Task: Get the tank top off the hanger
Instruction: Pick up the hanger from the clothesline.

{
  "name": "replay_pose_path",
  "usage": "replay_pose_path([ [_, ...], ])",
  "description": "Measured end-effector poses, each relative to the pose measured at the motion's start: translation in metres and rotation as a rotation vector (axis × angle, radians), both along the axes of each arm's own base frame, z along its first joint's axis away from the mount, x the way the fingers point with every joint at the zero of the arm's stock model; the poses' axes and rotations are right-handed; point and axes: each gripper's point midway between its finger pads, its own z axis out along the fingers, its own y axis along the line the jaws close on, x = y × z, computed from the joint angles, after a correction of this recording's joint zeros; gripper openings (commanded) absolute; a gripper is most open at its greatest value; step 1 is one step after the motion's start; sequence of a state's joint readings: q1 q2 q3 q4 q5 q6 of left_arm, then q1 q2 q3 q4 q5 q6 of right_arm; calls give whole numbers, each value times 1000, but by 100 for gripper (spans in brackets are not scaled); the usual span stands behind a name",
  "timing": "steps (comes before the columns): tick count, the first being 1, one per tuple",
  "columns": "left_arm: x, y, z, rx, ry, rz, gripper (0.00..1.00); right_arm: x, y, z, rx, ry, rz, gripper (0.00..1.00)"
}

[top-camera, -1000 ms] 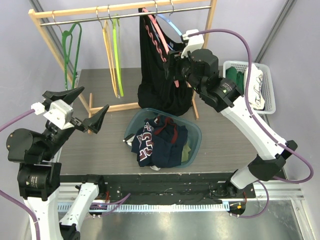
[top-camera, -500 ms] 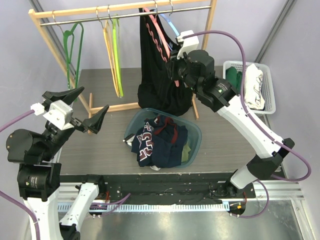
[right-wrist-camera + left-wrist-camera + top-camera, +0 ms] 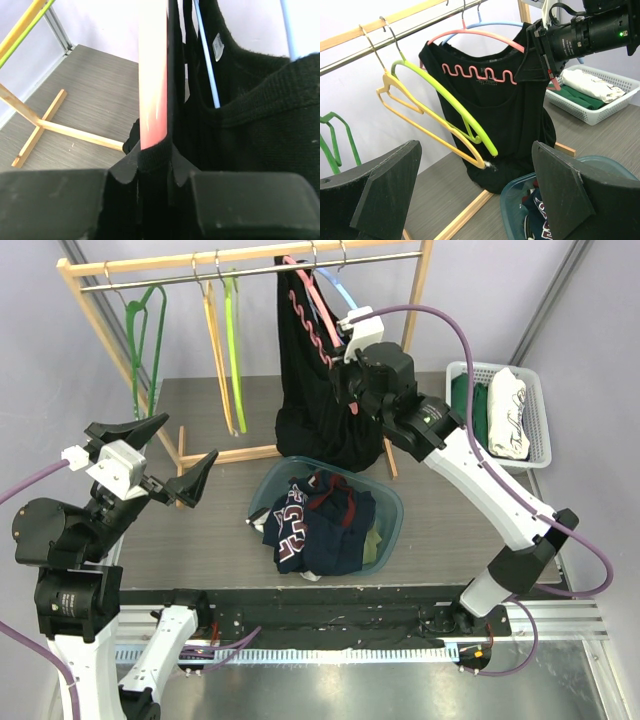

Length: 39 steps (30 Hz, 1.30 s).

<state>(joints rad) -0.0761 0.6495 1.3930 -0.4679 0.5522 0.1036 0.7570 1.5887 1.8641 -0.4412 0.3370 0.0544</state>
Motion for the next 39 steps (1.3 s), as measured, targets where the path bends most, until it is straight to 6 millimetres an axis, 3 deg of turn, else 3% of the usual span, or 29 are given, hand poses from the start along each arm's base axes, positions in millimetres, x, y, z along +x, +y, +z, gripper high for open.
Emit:
replay_pose_path([
  [11,-1,0,-1,0,-1,-2,97,1,-5,-3,10,-136,5,1],
  [20,-5,1,-1,0,-10,2,97,3,-3,17,48,-227,14,1],
  [28,-4,2,-1,1,-11,8,97,1,4,17,52,-224,49,1],
  [33,-4,2,-1,-1,-9,10,97,-30,-1,16,47,-169,152,1],
  [39,-1,3,0,-30,15,17,97,-94,-26,25,49,-90,287,1],
])
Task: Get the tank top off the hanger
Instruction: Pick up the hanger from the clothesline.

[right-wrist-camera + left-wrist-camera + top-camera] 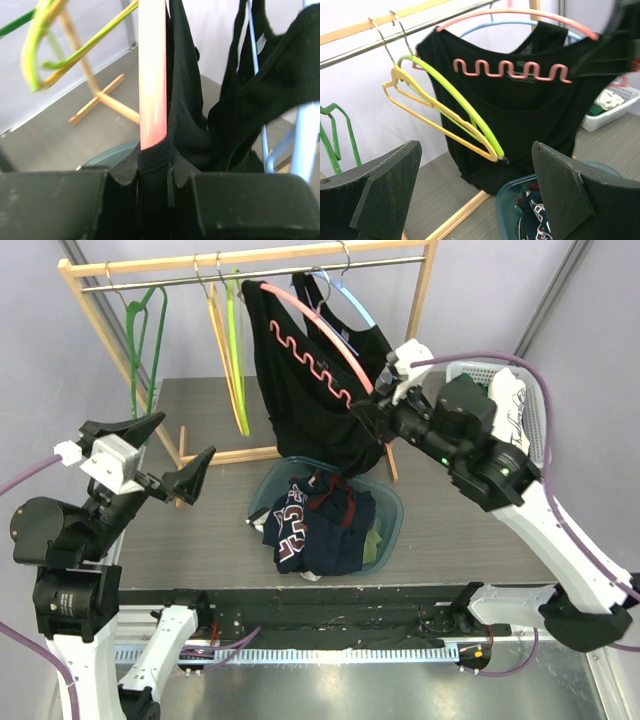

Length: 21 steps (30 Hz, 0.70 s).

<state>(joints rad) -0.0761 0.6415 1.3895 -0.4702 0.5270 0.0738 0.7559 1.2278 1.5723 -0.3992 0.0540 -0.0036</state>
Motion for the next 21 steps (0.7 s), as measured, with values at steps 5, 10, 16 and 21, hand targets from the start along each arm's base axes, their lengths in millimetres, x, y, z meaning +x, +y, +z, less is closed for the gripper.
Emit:
replay_pose_path([
  [5,9,3,14,-60,26,19,97,-40,-20,3,-6,38,69,1],
  [10,12,3,19,-99,49,20,97,-67,-38,1,-38,78,99,1],
  [16,12,1,19,-112,59,12,97,-100,-62,49,23,3,127,1],
  [21,11,0,19,-109,57,5,97,-137,-83,122,149,-154,187,1],
])
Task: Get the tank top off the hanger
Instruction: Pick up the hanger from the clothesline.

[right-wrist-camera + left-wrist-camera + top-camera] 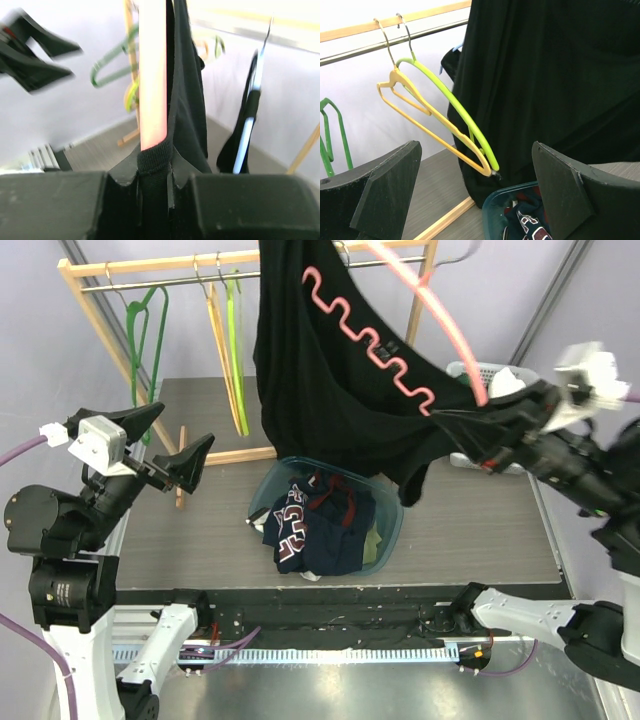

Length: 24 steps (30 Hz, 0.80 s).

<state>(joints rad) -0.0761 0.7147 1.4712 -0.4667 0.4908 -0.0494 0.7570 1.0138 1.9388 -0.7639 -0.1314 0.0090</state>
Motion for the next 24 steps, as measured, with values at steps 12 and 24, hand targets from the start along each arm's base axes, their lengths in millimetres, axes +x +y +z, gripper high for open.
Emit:
replay_pose_path([
  [12,-3,-4,0,7,-6,-25,97,-39,-19,40,89,-118,72,1],
  [24,0,-5,-6,9,-1,-32,97,-41,-11,91,210,-241,115,1],
])
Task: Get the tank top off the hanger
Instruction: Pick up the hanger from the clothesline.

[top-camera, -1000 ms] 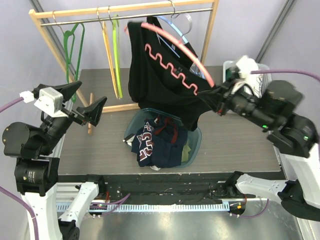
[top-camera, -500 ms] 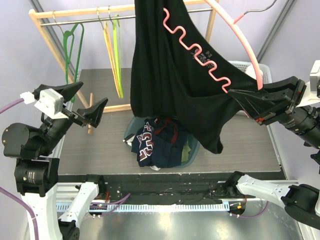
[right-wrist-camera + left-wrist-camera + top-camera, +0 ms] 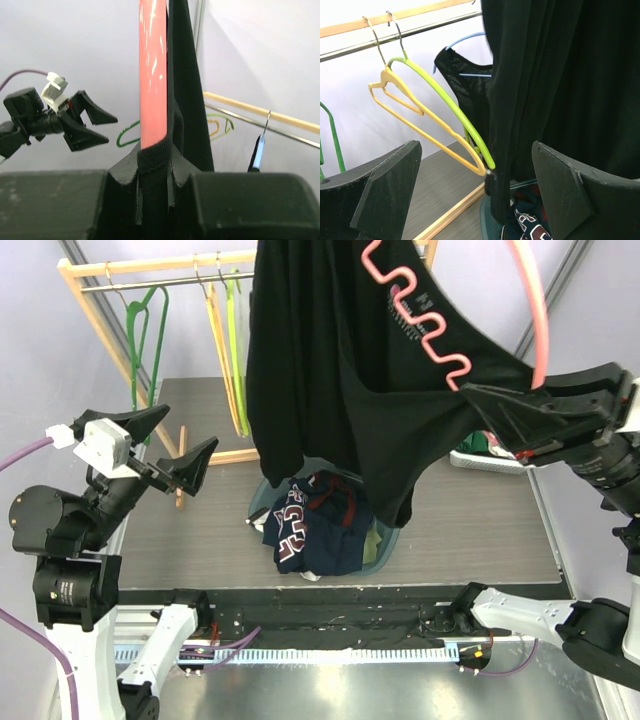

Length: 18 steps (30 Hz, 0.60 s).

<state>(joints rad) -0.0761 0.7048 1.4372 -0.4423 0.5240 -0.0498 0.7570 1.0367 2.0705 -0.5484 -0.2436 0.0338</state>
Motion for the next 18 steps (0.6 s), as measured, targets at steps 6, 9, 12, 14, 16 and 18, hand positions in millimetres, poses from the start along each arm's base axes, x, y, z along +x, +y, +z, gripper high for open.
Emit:
replay_pose_path([
  [6,-6,0,3,0,-17,0,97,-12,-11,28,78,-78,5,1],
  [9,-6,1,3,0,-20,0,96,-18,-15,37,105,-105,8,1],
  [12,-6,1,3,-1,-20,1,97,-23,-19,45,124,-119,13,1],
  [14,-6,1,3,-1,-20,0,96,-26,-22,51,140,-132,17,1],
  [16,-6,1,3,-1,-20,0,96,-29,-24,56,154,-144,21,1],
  [18,-6,1,3,-1,-20,1,96,-32,-26,62,167,-158,26,1],
])
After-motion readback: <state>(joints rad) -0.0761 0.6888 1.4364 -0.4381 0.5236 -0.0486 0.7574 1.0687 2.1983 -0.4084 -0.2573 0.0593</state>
